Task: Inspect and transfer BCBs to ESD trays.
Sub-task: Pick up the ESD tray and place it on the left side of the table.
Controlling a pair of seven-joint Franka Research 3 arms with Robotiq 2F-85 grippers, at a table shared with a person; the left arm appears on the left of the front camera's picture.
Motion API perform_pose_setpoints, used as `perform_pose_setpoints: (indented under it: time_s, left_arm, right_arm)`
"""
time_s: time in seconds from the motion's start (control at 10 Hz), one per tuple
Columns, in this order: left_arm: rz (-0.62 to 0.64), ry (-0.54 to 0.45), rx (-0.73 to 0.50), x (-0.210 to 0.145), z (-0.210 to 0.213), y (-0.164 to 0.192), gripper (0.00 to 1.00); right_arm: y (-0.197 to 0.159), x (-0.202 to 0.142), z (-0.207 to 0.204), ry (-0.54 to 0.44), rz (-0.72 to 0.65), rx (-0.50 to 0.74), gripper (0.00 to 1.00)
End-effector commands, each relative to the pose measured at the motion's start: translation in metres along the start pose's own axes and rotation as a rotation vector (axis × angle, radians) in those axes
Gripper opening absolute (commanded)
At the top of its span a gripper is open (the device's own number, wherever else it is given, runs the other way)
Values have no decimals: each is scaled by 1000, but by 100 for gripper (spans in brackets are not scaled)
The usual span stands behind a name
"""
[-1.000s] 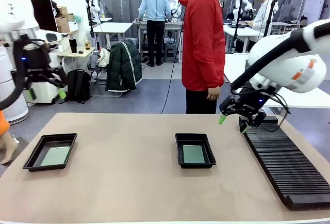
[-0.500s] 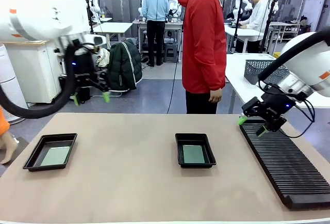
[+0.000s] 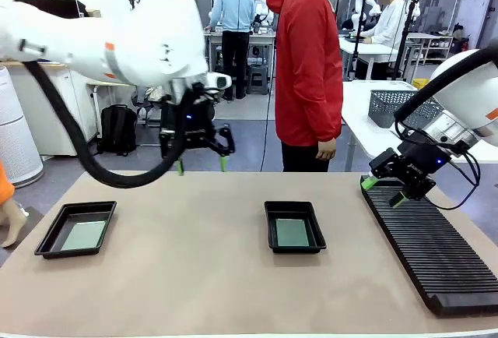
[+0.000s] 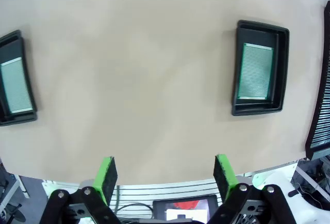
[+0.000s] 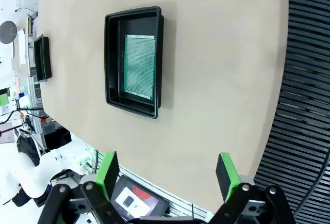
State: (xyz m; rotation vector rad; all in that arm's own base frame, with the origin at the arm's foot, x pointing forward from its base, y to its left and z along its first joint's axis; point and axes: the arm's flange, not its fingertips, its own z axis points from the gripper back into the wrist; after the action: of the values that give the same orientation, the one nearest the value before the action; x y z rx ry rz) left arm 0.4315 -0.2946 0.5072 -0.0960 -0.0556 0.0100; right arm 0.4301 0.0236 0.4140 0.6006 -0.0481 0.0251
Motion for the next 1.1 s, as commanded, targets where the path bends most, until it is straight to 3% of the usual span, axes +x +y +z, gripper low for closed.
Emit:
perform_pose_setpoints:
  time_s: [0.0, 0.6, 1.0]
  left_arm:
    - [15, -18, 21, 11, -18, -31, 100]
    - [16, -27, -17, 24, -102, -93, 100]
    - [6, -26, 29, 28, -140, -118, 100]
  right_arm:
    - [2, 0, 1, -15, -23, -6, 100]
    - [2, 0, 1, -15, -23, -6, 100]
    - [2, 0, 1, -15, -23, -6, 100]
